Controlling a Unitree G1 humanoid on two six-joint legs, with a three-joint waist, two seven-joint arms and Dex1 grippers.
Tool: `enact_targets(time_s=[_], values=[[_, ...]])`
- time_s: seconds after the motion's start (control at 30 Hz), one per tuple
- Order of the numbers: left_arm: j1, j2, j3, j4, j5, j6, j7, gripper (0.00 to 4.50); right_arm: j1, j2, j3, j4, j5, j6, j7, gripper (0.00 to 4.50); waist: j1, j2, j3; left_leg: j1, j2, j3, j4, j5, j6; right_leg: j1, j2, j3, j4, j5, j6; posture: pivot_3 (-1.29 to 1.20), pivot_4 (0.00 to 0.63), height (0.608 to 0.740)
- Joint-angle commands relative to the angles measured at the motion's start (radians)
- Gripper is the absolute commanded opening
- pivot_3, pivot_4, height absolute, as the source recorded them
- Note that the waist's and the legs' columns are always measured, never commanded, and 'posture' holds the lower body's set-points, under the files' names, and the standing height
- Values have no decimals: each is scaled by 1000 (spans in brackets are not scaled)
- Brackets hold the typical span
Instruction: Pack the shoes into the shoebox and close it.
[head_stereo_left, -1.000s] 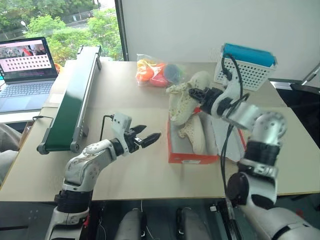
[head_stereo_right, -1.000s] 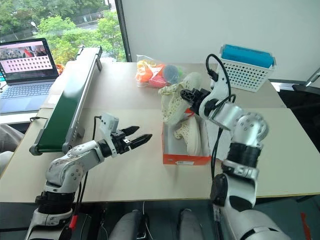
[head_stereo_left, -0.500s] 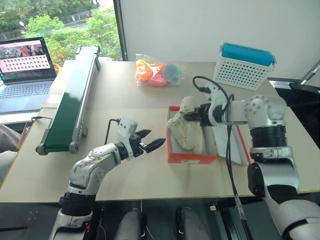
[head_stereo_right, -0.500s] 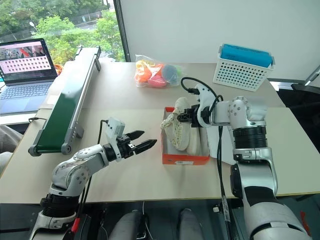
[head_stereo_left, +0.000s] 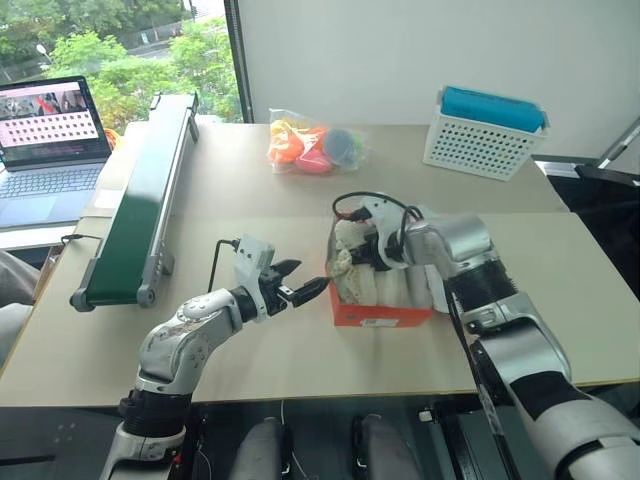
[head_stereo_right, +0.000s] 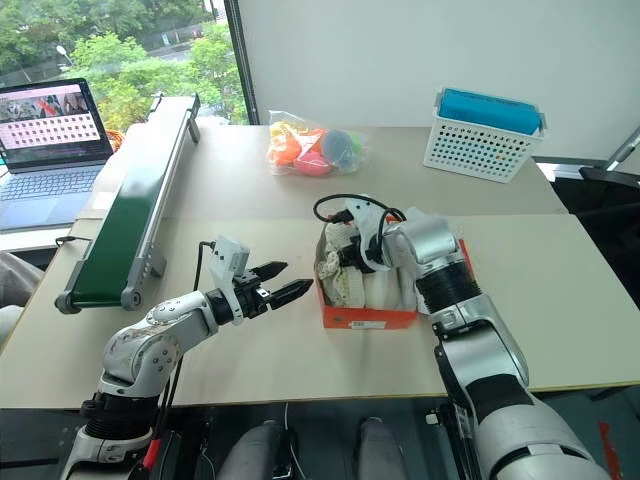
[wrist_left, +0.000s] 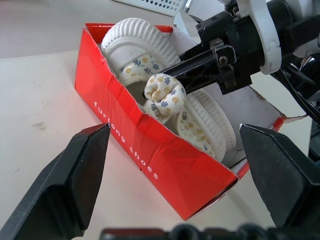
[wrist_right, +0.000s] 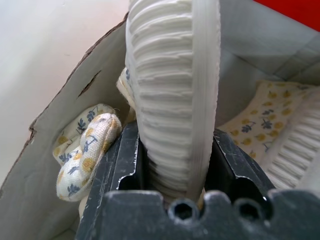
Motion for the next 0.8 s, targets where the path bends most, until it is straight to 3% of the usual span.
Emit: enact_targets(time_s=[0.03,0.17,0.3,0.4,0.63,0.77,0.8], values=[[-13,4,5,-51,-1,-10,1,4391,88,-27,70,-8,-56,-7,55,1740,2,0,-1,0,0,0,0,0,0,0,0,0,0,0,0,0,150,699],[-16,9,0,-55,2,-13,-2,4391,113,-32,67,62,-79,20,108,1740,8,0,-5,2,0,-1,0,0,0,3,0,-1,-1,0,0,0,150,699],[-12,8,-6,-62,5,-11,-1,4391,64,31,-41,200,-30,106,148,1740,8,0,-5,12,0,-1,-1,-1,2,14,0,-2,-4,-1,0,0,150,699],[-6,7,-14,-68,11,-5,-2,4391,7,67,-53,324,-28,110,227,1740,5,0,-5,17,0,-2,-2,-2,3,20,0,-2,-6,-1,0,0,150,699],[8,4,-27,-87,13,13,-1,4391,-91,127,19,593,-154,-53,409,1740,-8,1,-6,18,1,-1,-3,-3,2,19,0,-2,-5,-1,0,0,150,699],[17,6,-26,-103,10,23,8,4391,-103,137,14,715,-232,-168,413,1740,-13,1,-9,19,1,-1,-3,-3,2,20,0,-2,-4,-2,0,0,150,699],[19,7,-26,-107,10,26,10,4439,-104,139,10,735,-245,-192,409,2012,-15,1,-10,19,1,-1,-3,-3,2,20,0,-2,-4,-2,0,0,150,699]])
